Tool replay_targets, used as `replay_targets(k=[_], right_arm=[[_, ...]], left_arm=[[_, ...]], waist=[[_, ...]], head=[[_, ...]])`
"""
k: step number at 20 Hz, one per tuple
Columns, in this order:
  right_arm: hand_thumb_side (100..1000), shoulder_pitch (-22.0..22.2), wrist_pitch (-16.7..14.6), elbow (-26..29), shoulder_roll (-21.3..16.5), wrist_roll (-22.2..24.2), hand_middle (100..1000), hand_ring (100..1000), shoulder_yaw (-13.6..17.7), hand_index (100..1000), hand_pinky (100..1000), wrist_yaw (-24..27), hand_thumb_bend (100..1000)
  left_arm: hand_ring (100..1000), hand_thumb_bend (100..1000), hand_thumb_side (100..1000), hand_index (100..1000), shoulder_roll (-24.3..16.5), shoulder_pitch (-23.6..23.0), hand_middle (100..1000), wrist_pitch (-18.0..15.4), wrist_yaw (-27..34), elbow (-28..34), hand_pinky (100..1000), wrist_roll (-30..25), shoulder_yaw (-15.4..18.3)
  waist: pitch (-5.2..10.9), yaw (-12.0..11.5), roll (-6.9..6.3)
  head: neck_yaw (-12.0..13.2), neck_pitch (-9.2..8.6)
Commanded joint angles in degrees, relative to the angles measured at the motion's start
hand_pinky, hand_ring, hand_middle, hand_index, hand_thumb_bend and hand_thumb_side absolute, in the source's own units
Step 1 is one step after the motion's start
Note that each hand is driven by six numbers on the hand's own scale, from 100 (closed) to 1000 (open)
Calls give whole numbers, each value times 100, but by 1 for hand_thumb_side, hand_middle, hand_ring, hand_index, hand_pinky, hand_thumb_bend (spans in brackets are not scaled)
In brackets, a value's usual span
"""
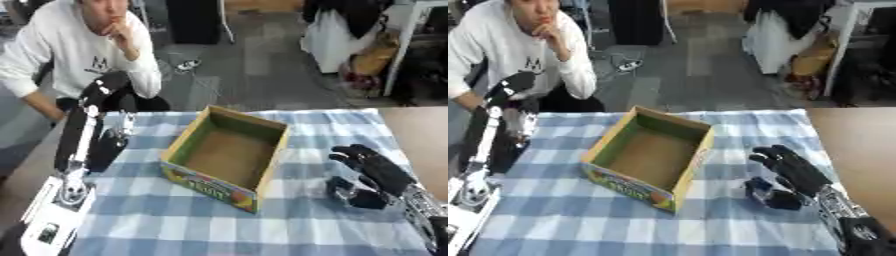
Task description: Pick up objects on the table and place them in the box.
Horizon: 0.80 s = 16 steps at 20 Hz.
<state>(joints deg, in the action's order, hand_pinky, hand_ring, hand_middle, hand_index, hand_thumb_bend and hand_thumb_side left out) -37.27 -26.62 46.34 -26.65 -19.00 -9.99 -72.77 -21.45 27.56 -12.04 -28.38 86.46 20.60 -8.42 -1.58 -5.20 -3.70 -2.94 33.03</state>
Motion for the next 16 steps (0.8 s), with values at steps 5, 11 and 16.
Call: replay_targets(k=[5, 11, 16], right_arm=[[1000, -55, -34, 16, -34, 11, 911, 890, -4, 921, 945, -75, 287], [1000, -72, -25, -15, -20, 38, 911, 890, 4, 922, 944, -162, 281], [1000, -80, 40, -115, -17, 31, 911, 890, 53, 922, 944, -303, 277]], left_arm=[[799, 129, 962, 900, -147, 54, 859, 6, 47, 114, 921, 5, 5], [799, 126, 964, 900, -145, 54, 859, 5, 55, 125, 922, 4, 1], [799, 124, 966, 900, -154, 52, 859, 10, 63, 133, 922, 8, 3]], waist=[[41, -35, 34], [21, -55, 43], [0, -61, 45]], head=[[83, -15], [91, -27], [93, -34]])
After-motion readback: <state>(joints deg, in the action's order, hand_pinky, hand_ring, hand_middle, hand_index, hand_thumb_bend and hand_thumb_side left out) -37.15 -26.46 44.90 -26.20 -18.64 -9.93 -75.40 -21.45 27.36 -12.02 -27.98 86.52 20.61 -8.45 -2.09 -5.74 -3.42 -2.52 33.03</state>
